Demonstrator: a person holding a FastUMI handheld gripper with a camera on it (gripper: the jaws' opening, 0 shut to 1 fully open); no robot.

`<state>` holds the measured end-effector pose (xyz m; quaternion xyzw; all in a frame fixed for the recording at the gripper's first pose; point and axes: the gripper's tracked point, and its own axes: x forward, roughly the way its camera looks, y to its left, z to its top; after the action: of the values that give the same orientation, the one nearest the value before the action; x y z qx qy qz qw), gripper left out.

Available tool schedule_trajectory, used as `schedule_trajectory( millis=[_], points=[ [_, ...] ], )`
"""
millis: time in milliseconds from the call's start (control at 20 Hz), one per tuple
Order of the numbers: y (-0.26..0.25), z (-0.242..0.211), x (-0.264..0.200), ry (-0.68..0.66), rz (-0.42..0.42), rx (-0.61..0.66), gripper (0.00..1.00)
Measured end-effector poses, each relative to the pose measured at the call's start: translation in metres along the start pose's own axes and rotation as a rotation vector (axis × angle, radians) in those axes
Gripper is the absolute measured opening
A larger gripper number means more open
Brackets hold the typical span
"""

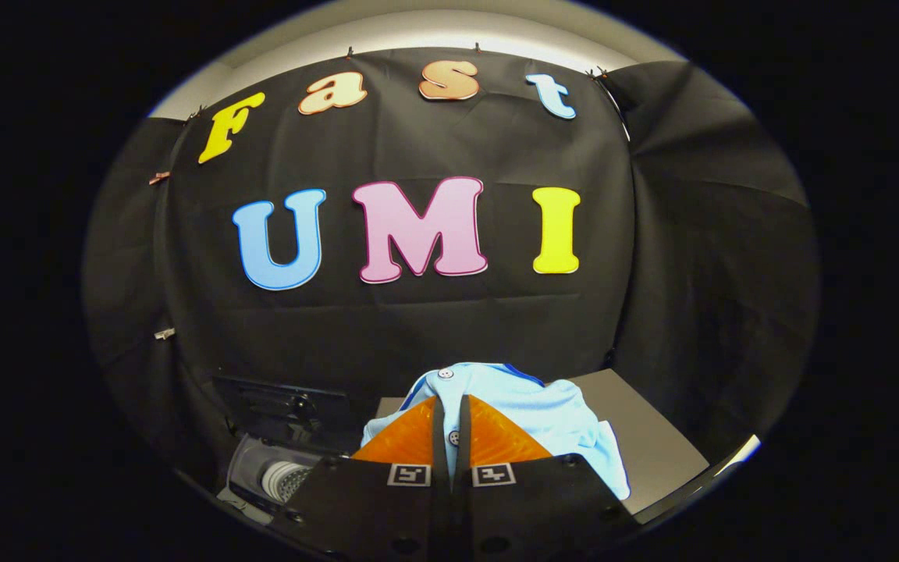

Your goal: Put the clothes into the washing machine and then close the washing machine lid.

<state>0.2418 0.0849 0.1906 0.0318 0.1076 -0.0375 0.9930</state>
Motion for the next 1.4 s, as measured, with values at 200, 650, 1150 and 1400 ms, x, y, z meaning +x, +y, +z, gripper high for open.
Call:
schedule_trajectory(
  millis=[200, 650, 1150, 1400],
  points=[
    [0.05, 0.009, -0.014, -0.025, 0.048, -0.005, 0.05],
    [0.18, -0.007, -0.033, -0.031, 0.147, -0.084, 0.05],
    [0.274, -0.072, 0.001, 0.024, 0.174, -0.137, 0.05],
    [0.301, -0.132, 0.031, 0.089, 0.175, -0.143, 0.05]
  ],
)
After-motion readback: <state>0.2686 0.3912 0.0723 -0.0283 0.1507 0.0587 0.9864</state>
